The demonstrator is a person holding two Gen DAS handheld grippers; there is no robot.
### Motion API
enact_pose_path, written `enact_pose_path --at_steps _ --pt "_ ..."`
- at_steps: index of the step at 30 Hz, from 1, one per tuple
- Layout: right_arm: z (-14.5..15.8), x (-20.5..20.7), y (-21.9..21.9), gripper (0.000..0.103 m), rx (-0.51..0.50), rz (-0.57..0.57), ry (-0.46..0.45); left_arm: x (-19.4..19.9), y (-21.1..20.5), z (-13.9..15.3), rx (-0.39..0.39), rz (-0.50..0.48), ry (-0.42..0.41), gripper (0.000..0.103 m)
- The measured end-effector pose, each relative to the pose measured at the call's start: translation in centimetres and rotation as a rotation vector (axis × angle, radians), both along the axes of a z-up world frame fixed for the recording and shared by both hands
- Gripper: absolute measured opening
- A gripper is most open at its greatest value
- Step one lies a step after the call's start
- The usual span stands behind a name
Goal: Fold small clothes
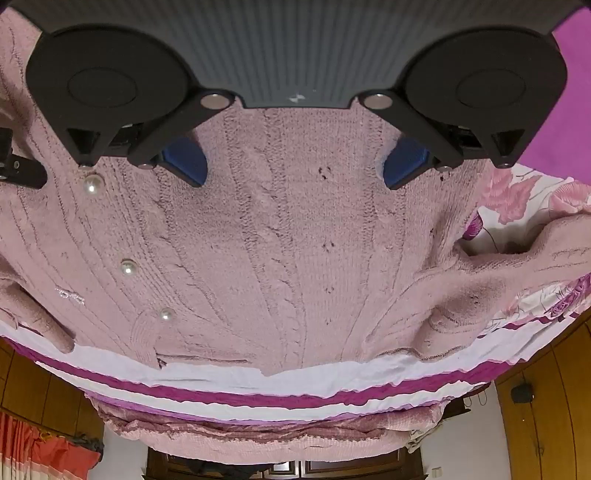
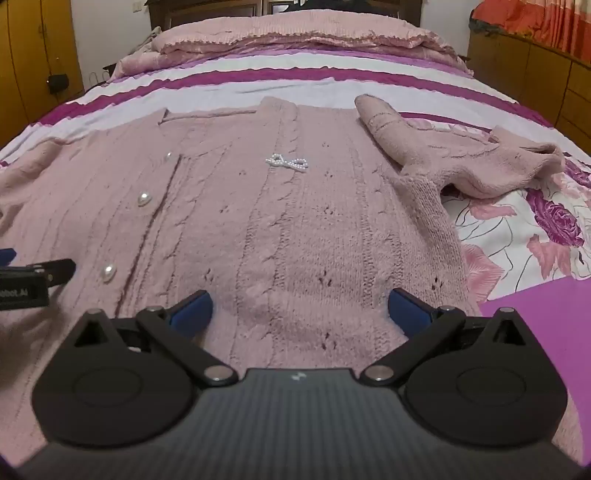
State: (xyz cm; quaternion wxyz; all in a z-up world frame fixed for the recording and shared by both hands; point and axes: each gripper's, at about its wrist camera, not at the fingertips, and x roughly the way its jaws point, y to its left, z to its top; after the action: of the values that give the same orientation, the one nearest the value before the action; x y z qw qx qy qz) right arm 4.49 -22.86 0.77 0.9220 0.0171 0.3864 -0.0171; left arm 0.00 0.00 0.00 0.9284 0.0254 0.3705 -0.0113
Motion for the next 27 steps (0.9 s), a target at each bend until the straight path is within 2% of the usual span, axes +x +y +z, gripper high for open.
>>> enact_pose_path --at_steps 4,7,27 --pt "0.1 0.2 -0.7 0.103 0.021 0.004 -0.002 0.0 0.0 0.0 0.001 0.0 -0.005 0.103" --pt "0.1 -0.1 0.2 0.103 -0.02 0.002 -0.011 0.0 0.0 0.0 0.003 0.001 -0.006 0.103" --pt "-0.2 0.0 0.5 0.103 -0.03 0.004 0.0 -0.1 -0.1 -0.2 0.01 0.0 -0.008 0.103"
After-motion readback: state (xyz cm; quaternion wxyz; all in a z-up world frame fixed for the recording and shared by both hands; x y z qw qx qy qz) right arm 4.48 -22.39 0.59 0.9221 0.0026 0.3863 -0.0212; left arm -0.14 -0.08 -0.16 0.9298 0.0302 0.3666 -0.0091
